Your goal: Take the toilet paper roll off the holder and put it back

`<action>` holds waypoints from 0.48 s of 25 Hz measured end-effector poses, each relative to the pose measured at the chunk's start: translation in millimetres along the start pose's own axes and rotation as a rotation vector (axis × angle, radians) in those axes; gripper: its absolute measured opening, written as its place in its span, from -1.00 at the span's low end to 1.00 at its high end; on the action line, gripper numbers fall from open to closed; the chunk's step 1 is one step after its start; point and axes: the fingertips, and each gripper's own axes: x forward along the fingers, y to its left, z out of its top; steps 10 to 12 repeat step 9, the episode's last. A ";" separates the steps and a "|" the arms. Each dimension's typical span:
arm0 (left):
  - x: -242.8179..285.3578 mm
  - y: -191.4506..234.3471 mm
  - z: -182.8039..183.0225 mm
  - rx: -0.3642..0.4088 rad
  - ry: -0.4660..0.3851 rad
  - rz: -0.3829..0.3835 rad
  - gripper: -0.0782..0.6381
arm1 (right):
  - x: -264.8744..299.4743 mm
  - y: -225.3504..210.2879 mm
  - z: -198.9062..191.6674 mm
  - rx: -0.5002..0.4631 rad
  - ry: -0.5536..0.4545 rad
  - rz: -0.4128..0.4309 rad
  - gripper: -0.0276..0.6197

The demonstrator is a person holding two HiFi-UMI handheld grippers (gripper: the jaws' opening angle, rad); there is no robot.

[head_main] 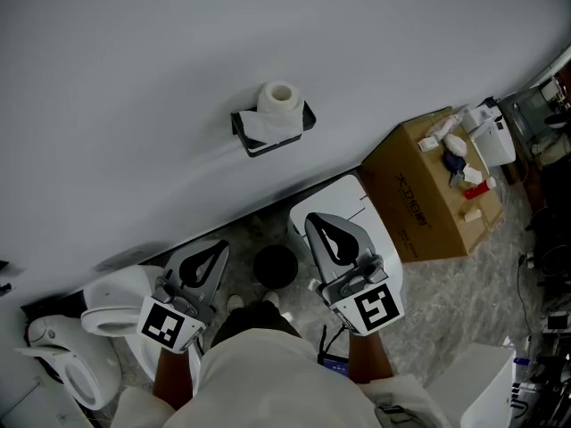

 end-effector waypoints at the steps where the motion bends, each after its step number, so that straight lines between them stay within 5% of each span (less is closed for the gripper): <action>1: 0.2 0.6 1.5 -0.006 -0.005 0.004 -0.76 | 0.1 0.3 0.1 0.000 0.000 0.000 -0.91; 12: -4.0 0.2 0.3 0.011 0.007 0.001 -0.76 | -3.5 4.8 0.4 0.010 -0.001 0.007 -0.91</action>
